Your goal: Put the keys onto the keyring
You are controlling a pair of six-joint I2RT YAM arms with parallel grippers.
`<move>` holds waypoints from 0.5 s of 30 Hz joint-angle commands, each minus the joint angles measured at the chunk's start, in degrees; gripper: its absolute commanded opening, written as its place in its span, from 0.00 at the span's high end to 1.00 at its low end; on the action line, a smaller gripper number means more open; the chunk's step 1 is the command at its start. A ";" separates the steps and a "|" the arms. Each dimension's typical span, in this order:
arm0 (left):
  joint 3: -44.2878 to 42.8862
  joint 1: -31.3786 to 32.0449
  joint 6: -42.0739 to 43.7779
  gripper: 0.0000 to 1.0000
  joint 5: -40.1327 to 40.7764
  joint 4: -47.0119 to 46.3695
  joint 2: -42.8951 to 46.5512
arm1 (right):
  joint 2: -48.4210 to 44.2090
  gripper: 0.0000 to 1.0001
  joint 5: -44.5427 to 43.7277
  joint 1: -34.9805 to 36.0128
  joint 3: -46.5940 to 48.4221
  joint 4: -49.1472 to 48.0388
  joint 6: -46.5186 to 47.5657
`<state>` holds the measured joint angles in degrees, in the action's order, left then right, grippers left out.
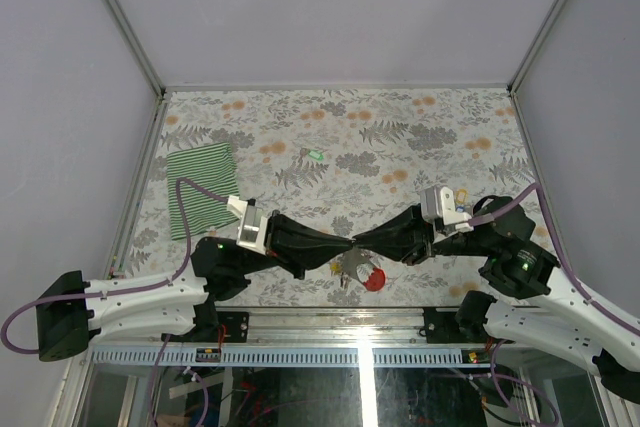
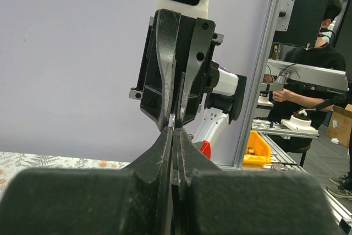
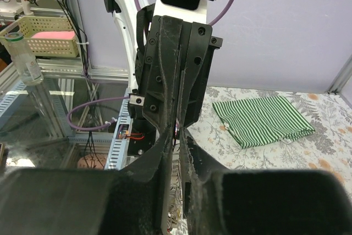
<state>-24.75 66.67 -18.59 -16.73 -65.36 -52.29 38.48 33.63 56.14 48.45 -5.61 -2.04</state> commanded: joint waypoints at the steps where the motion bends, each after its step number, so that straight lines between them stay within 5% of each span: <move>1: -2.46 -0.16 0.31 1.00 0.23 -3.19 0.73 | 0.42 0.89 0.21 0.38 1.46 -2.79 -0.20; 7: -2.32 -0.17 0.94 0.99 0.96 -2.39 1.41 | 0.62 1.00 0.20 0.34 2.98 -1.24 0.03; 15: -7.21 -0.16 7.89 0.71 1.42 19.59 6.87 | 2.95 1.00 -1.43 0.40 11.41 15.39 7.89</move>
<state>-27.03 66.63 -15.99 -16.47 -57.34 -49.01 40.40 33.71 56.14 53.28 2.07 0.64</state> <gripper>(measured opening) 0.258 0.010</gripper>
